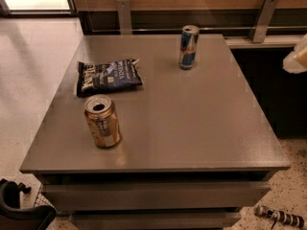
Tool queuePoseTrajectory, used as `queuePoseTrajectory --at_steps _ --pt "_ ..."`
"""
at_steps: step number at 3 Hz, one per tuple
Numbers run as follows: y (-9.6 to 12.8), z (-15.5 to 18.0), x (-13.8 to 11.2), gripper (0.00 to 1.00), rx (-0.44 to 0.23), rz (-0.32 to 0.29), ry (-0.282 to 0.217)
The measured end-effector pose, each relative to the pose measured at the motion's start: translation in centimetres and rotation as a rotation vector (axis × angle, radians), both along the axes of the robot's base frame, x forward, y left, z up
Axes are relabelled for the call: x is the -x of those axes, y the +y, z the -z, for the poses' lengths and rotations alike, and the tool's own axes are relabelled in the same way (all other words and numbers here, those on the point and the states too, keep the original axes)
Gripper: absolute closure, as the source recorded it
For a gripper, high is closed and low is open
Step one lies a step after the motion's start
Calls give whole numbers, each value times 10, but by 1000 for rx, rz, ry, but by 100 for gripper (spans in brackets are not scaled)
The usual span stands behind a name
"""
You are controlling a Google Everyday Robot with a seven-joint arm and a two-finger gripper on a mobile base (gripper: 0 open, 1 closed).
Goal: Knock orange can over
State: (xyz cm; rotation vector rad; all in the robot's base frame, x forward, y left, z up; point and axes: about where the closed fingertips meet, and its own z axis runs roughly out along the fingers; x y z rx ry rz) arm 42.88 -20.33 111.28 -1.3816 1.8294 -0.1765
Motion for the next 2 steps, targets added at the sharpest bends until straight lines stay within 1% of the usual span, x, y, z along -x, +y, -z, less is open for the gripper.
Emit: queuePoseTrajectory --at_steps 1,2 --pt "2 58 -8 0 -94 -65 40" --pt "36 111 -5 0 -246 -180 119"
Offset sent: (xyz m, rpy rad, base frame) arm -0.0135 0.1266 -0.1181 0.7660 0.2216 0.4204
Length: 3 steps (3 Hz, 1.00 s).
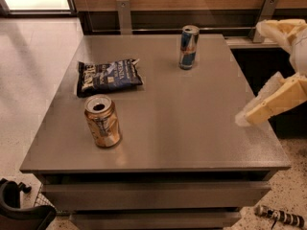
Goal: Knock orange can over
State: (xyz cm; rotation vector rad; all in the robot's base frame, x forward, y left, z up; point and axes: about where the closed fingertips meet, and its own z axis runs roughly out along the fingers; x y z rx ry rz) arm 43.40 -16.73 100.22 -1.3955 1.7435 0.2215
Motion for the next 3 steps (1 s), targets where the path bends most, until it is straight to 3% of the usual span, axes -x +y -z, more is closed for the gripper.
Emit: queuePoseTrajectory --at_steps 1,2,3 --pt "43 24 9 0 -180 -106 55" --pt "86 30 16 0 -368 -190 78" --pt "109 9 20 0 -485 -225 75"
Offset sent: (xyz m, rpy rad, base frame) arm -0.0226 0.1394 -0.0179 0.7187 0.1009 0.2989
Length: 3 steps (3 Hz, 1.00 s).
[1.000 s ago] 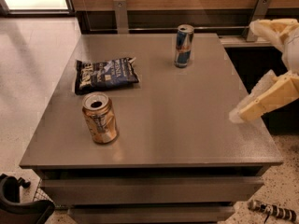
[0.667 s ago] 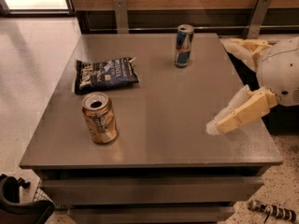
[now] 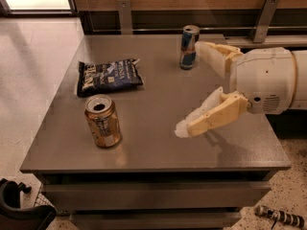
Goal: Knock orange can over
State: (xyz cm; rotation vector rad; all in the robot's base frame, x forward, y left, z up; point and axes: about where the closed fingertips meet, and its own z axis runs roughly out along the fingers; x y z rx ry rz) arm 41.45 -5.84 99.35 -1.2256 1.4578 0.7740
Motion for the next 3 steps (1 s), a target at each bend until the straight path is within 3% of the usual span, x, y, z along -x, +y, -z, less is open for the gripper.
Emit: queuePoseTrajectory --at_steps 2,3 --pt "4 7 -3 0 -10 -3 9" --pt "18 30 -11 0 -11 -15 39"
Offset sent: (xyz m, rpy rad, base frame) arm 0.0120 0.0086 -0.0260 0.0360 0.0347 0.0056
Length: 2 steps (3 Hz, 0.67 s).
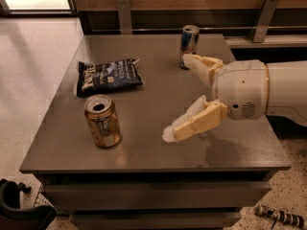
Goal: Knock orange can over
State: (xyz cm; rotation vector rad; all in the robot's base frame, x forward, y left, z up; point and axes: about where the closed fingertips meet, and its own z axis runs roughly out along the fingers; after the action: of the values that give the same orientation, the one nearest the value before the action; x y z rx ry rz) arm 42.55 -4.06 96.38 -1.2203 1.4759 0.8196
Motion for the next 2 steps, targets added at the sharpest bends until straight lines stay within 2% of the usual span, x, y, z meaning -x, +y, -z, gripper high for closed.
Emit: queuePoseTrajectory --at_steps 2 --pt "27 30 -14 0 -19 -43 28"
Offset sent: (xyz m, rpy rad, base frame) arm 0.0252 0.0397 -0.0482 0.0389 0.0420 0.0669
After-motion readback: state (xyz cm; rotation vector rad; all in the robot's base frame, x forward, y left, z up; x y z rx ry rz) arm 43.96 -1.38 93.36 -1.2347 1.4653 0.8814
